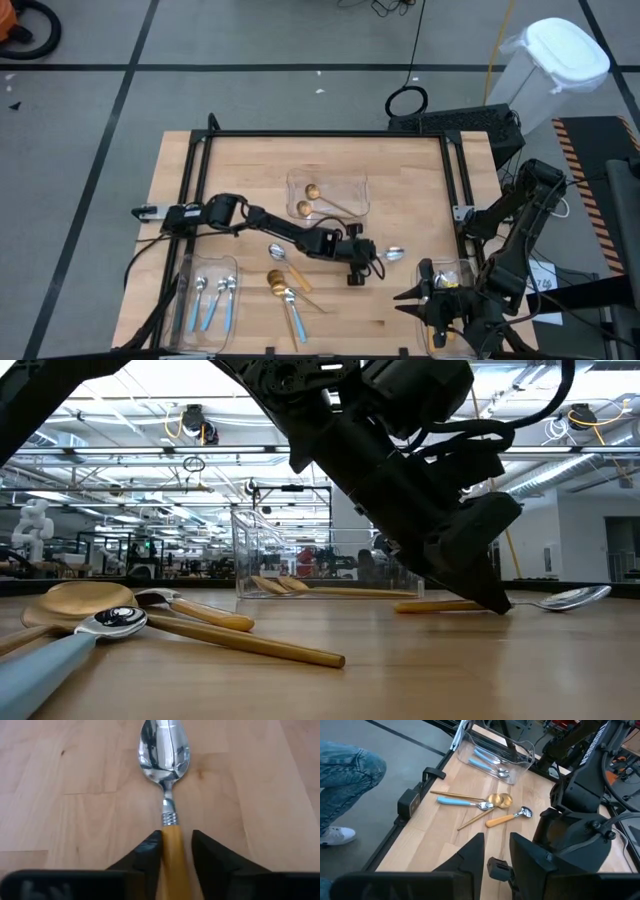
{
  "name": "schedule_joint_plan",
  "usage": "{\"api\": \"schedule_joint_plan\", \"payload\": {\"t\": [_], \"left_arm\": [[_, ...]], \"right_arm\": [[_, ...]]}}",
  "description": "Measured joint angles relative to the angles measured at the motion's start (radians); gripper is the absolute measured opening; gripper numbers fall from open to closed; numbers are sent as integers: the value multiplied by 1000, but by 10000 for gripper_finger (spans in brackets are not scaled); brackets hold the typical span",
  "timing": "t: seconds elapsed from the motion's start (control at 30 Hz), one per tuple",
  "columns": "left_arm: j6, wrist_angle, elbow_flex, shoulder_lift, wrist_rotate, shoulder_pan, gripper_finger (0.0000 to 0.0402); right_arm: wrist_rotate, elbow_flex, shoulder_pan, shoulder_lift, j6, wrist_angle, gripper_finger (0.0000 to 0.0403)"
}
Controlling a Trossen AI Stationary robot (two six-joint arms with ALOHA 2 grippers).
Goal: Sort silverware by color (type)
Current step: Put the yellow spoon into the bottom right transparent bin
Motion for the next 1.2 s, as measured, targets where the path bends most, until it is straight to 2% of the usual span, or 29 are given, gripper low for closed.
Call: {"api": "schedule_joint_plan", "payload": {"t": [0.17,0.57,1.0,1.2], "left_arm": [[-1,-15,0,1,-22,-15,41],[-30,-44,20,2,-76,-48,40],[-53,-436,258,9,-55,-75,38],[-76,-468,280,7,-65,-102,38]], "right_arm": [[0,0,0,0,0,1,89],[0,0,0,0,0,14,89],[-2,0,0,0,0,14,89],[-2,0,0,0,1,13,89]]}}
